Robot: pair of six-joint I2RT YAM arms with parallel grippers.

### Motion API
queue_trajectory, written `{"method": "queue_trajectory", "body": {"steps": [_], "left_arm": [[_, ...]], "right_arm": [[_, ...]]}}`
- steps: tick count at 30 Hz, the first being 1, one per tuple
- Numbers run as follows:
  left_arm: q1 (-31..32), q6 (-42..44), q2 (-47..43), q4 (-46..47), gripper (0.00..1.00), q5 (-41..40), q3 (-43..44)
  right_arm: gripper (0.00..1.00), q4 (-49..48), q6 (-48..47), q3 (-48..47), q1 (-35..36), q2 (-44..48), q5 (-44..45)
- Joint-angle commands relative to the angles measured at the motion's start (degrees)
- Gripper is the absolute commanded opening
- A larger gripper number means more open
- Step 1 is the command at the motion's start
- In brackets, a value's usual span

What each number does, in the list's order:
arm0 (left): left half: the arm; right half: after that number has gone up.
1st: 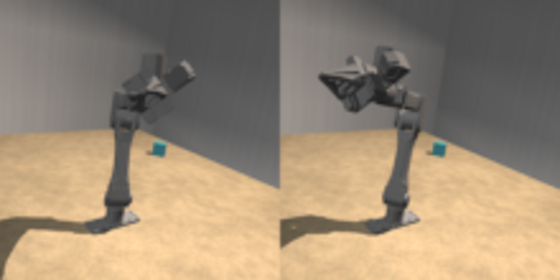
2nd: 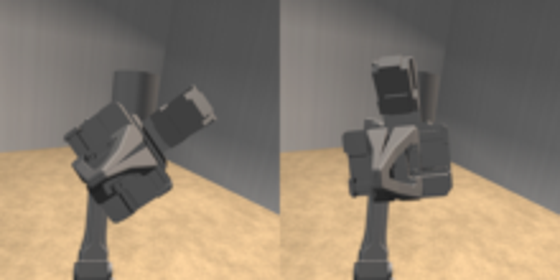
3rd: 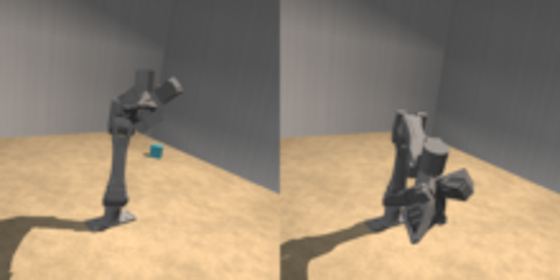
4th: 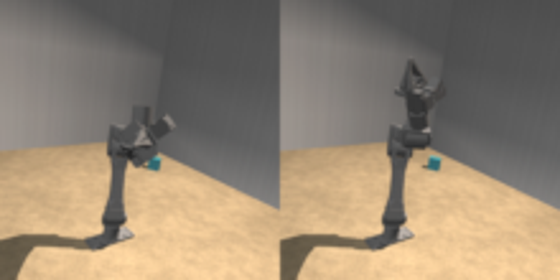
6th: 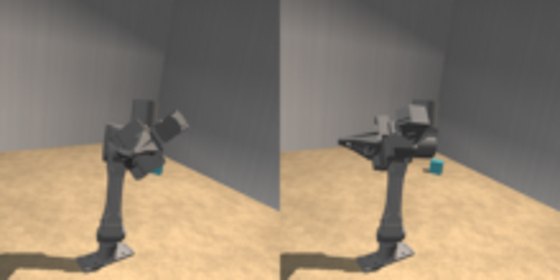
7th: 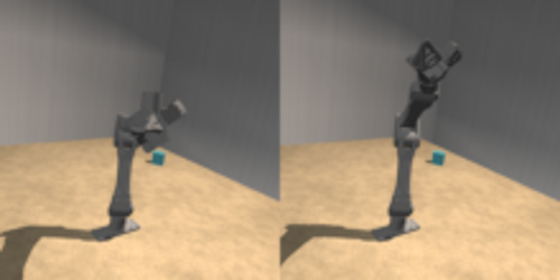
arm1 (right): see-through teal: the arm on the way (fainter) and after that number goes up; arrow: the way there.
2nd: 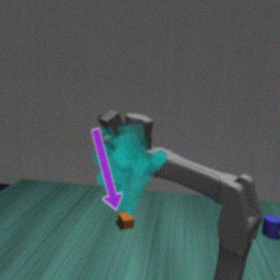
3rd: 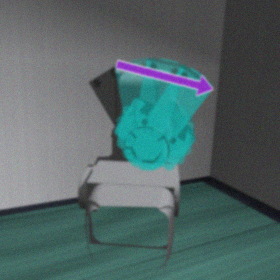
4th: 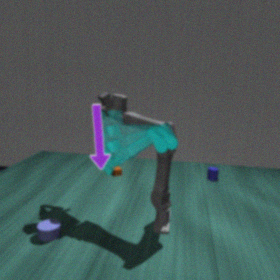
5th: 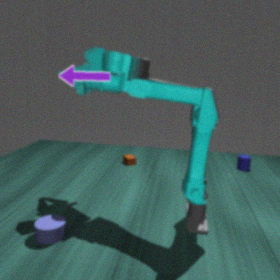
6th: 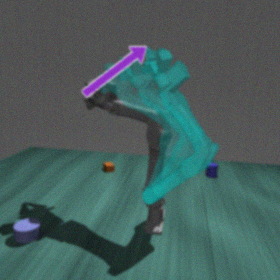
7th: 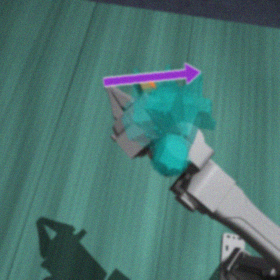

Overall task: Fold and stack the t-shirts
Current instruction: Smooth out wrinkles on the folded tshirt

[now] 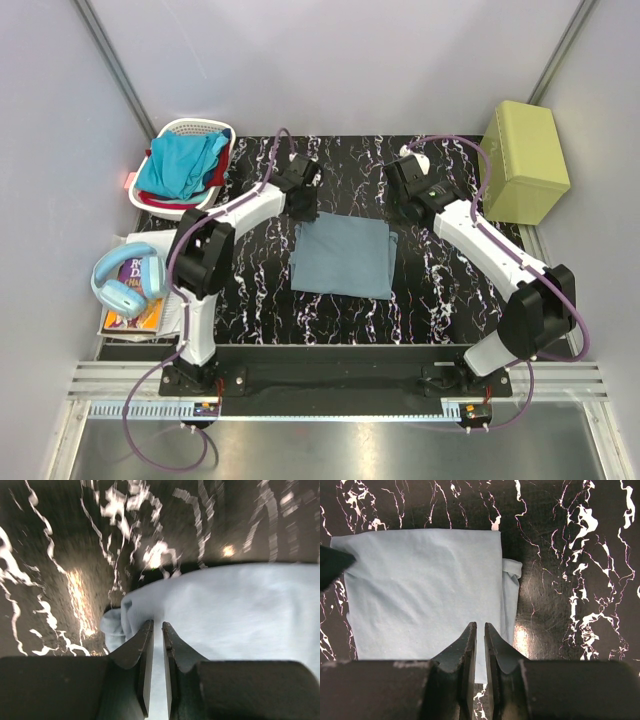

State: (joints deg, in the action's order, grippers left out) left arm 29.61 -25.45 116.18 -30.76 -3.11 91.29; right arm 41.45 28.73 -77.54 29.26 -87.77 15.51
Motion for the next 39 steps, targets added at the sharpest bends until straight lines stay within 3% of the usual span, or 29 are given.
{"method": "queue_trajectory", "body": {"steps": [1,18,21,22,26,27,28,31,32,33,35,38,39], "left_arm": [[-0.1,-0.6,0.1,1.8,0.17,1.9,-1.3],[-2.8,-2.2,7.4,3.1,0.15,9.1,-7.3],[-2.4,-1.4,3.4,4.5,0.16,6.1,-9.5],[-2.2,-1.3,1.4,5.1,0.22,5.1,-10.2],[0.7,0.8,-11.9,6.8,0.34,-1.6,-14.2],[1.3,1.0,-16.9,6.9,0.43,-3.0,-14.6],[1.8,0.9,-19.6,7.0,0.59,-4.0,-15.9],[2.7,-0.2,-25.1,7.4,0.74,-4.2,-18.4],[2.9,-1.1,-25.6,7.4,0.78,-3.5,-19.2],[3.0,-1.6,-26.1,7.5,0.78,-2.9,-20.2],[4.0,-2.8,-26.7,7.7,0.74,-2.1,-23.5],[6.7,-4.6,-27.6,10.1,0.65,-0.6,-29.0],[7.7,-5.0,-27.6,10.8,0.57,-0.7,-30.0]], "right_arm": [[0.19,-0.9,0.0,-0.3,0.5,0.8,1.1],[0.21,0.3,0.2,-1.3,0.5,0.7,1.0],[0.29,0.5,0.2,-1.2,0.5,1.1,0.7],[0.40,0.5,0.1,-1.3,0.5,1.3,0.6],[0.61,0.5,-0.3,-2.8,0.5,2.1,0.0],[0.62,0.4,-0.3,-2.9,0.5,2.2,-0.2],[0.62,0.2,-0.3,-2.5,0.5,2.0,-0.4],[0.51,-1.8,1.1,-0.3,0.5,0.2,-3.0],[0.39,-2.5,1.8,0.4,0.5,-0.3,-4.2],[0.32,-3.1,3.5,1.2,0.5,-1.7,-6.4],[0.12,-5.7,5.1,3.7,0.6,-3.0,-8.0],[0.02,-8.4,6.9,6.3,0.7,-6.3,-10.3],[0.00,-8.7,7.0,6.5,1.0,-8.3,-10.8]]}}
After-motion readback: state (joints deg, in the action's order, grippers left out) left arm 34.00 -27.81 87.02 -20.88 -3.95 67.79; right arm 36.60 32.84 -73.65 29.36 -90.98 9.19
